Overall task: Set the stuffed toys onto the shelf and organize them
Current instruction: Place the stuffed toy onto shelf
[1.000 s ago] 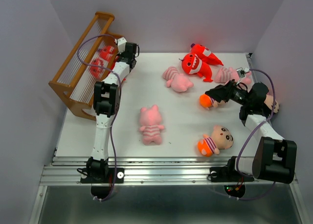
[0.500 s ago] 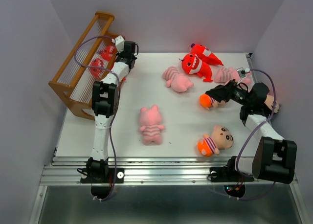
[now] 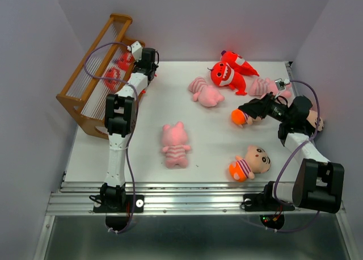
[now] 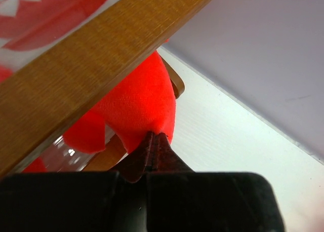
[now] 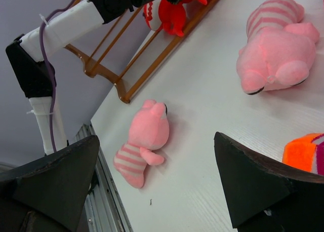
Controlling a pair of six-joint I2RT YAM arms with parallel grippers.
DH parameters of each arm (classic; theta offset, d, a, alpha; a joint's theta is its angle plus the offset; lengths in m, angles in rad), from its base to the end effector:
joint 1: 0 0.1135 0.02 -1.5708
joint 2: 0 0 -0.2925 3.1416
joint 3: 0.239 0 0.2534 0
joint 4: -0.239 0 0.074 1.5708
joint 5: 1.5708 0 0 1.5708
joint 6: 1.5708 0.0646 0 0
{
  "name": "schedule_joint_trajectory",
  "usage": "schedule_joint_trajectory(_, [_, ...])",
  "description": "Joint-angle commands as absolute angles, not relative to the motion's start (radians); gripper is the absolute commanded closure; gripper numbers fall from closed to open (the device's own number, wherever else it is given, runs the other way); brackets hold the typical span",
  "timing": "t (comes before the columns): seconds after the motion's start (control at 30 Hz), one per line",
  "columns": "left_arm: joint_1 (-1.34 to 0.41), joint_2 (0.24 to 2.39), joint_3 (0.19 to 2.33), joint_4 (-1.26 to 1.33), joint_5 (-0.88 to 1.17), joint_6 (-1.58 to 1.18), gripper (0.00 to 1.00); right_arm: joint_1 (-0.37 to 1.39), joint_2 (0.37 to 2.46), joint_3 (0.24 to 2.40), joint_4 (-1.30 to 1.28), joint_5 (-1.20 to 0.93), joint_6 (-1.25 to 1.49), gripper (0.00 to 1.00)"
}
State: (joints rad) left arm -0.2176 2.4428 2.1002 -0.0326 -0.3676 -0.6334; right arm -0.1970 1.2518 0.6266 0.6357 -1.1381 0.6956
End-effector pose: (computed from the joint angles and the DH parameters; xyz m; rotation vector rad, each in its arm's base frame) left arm 0.6113 -0.1114 0.2262 -0.6309 1.8193 -0.2135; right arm 0.2705 0.0058 0.2969 -0.2183 1.7023 1.2528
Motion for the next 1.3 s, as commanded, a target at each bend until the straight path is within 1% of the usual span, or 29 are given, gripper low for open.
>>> schedule_joint_trajectory(0.0, [-0.186, 2.381, 2.068, -0.008, -0.336, -0.713, 1.0, -0.204, 1.25, 0.658, 0.667, -1.157, 0.687, 0.0])
schedule_joint_trajectory(0.03, [-0.186, 2.378, 2.062, -0.008, -0.33, -0.716, 0.99, -0.204, 1.249, 0.658, 0.667, -1.157, 0.687, 0.0])
schedule_joint_trajectory(0.07, [-0.181, 2.375, 2.057, -0.008, -0.325, -0.724, 0.96, -0.204, 1.249, 0.657, 0.666, -1.157, 0.687, 0.0])
schedule_joint_trajectory(0.1, [-0.181, 2.373, 2.043, -0.008, -0.322, -0.729, 0.91, -0.204, 1.249, 0.658, 0.667, -1.158, 0.687, 0.0])
schedule_joint_trajectory(0.13, [-0.178, 2.367, 2.036, -0.008, -0.312, -0.732, 0.84, -0.204, 1.249, 0.658, 0.667, -1.158, 0.689, 0.0])
schedule_joint_trajectory(0.23, [-0.175, 2.355, 2.011, -0.008, -0.301, -0.741, 0.8, -0.204, 1.247, 0.658, 0.666, -1.158, 0.69, 0.0])
schedule_joint_trajectory(0.5, [-0.173, 2.304, 1.944, -0.008, -0.296, -0.759, 0.75, -0.204, 1.241, 0.658, 0.667, -1.16, 0.692, 0.0])
schedule_joint_trajectory(0.53, [-0.172, 2.296, 1.934, 0.018, -0.293, -0.758, 0.71, -0.213, 1.241, 0.658, 0.667, -1.16, 0.692, 0.0])
schedule_joint_trajectory(0.6, [-0.17, 2.289, 1.925, 0.024, -0.284, -0.755, 0.67, -0.213, 1.238, 0.658, 0.667, -1.16, 0.692, 0.0])
schedule_joint_trajectory(0.63, [-0.172, 2.28, 1.918, 0.037, -0.267, -0.741, 0.62, -0.213, 1.238, 0.658, 0.667, -1.161, 0.692, 0.0])
schedule_joint_trajectory(0.7, [-0.172, 2.269, 1.904, 0.051, -0.247, -0.724, 0.57, -0.213, 1.236, 0.657, 0.667, -1.161, 0.693, 0.0])
schedule_joint_trajectory(0.73, [-0.173, 2.263, 1.899, 0.058, -0.226, -0.715, 0.52, -0.213, 1.235, 0.657, 0.667, -1.161, 0.693, 0.0])
schedule_joint_trajectory(0.8, [-0.173, 2.247, 1.89, 0.078, -0.195, -0.672, 0.47, -0.213, 1.233, 0.657, 0.667, -1.161, 0.693, 0.0])
schedule_joint_trajectory(1.1, [-0.175, 2.194, 1.844, 0.08, -0.091, -0.571, 0.45, -0.213, 1.232, 0.653, 0.669, -1.164, 0.695, 0.0])
schedule_joint_trajectory(1.27, [-0.178, 2.164, 1.812, 0.08, -0.025, -0.511, 0.42, -0.213, 1.235, 0.653, 0.667, -1.161, 0.692, 0.0])
